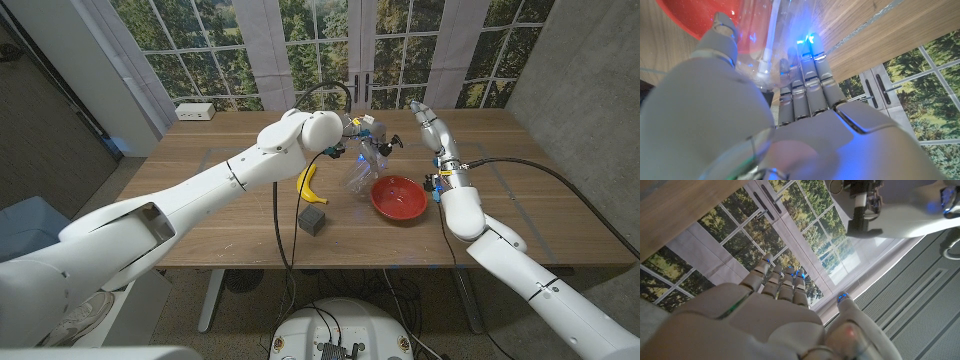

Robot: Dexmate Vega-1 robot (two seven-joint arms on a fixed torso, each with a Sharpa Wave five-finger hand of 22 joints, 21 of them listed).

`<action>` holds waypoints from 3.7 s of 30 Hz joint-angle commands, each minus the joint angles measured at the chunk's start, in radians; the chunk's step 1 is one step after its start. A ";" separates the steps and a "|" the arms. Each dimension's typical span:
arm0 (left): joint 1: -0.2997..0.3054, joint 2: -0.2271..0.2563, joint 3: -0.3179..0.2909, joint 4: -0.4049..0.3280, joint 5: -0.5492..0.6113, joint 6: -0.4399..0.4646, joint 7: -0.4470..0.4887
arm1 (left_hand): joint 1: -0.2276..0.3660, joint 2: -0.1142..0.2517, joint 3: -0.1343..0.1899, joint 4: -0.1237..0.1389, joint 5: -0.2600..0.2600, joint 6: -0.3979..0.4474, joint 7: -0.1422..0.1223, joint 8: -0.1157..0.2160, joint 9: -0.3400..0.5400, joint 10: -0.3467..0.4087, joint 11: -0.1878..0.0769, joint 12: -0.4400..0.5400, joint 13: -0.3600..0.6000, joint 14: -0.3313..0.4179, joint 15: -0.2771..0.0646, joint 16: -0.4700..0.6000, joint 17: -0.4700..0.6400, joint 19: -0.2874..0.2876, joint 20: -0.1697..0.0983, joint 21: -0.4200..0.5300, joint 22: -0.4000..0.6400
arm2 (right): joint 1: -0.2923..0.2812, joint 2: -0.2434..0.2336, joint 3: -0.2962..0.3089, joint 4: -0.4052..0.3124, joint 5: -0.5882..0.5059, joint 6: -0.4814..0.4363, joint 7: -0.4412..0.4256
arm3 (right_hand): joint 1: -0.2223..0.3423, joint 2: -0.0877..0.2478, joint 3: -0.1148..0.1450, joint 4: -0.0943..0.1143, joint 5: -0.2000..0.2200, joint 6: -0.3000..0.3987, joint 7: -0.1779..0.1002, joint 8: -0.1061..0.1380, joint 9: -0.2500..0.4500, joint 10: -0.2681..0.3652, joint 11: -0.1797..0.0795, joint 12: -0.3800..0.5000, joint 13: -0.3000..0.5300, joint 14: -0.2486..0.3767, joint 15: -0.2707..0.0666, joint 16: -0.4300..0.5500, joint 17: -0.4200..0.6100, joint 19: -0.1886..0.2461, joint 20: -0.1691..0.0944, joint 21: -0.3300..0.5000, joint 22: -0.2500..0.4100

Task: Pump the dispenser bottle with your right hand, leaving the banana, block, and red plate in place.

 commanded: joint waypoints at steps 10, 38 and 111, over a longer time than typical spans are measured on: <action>0.097 0.015 -0.064 -0.043 -0.013 0.040 0.154 | 0.245 0.267 0.005 0.005 0.010 0.169 -0.187 -0.008 0.020 0.237 -0.251 0.007 0.039 0.229 -0.342 0.002 0.211 -0.034 -0.134 0.028 0.002 | -0.012 0.005 0.059 0.057 0.236 0.100 0.122 | 0.003 0.033 0.005 -0.011 -0.008 0.012 0.005 0.004 0.004 0.014 0.008 0.006 0.001 0.010 0.001 0.008 0.003 0.012 -0.003 0.005 0.003; 0.258 0.016 -0.170 -0.067 -0.131 0.058 0.458 | 0.235 0.267 0.004 0.001 0.014 0.169 -0.193 -0.006 0.051 0.244 -0.258 0.011 0.056 0.229 -0.341 0.004 0.231 -0.046 -0.133 0.067 -0.002 | 0.020 0.001 0.090 0.135 0.433 0.103 0.220 | 0.008 0.037 0.009 -0.020 -0.017 0.027 0.014 0.003 0.005 0.020 0.020 0.007 0.002 0.010 0.007 0.014 0.009 0.015 -0.005 0.002 0.003; 0.309 -0.039 -0.188 0.016 -0.410 0.319 0.813 | 0.204 0.250 0.037 0.002 0.069 0.084 -0.197 -0.072 0.094 0.137 -0.239 -0.090 0.033 0.065 -0.342 -0.147 0.153 -0.166 -0.084 0.131 -0.058 | 0.084 0.079 0.112 0.403 0.810 0.262 0.493 | 0.010 0.033 0.009 -0.037 -0.024 0.040 0.030 -0.003 0.006 0.019 0.040 0.005 0.005 0.006 0.026 0.021 0.022 0.007 -0.003 -0.004 0.004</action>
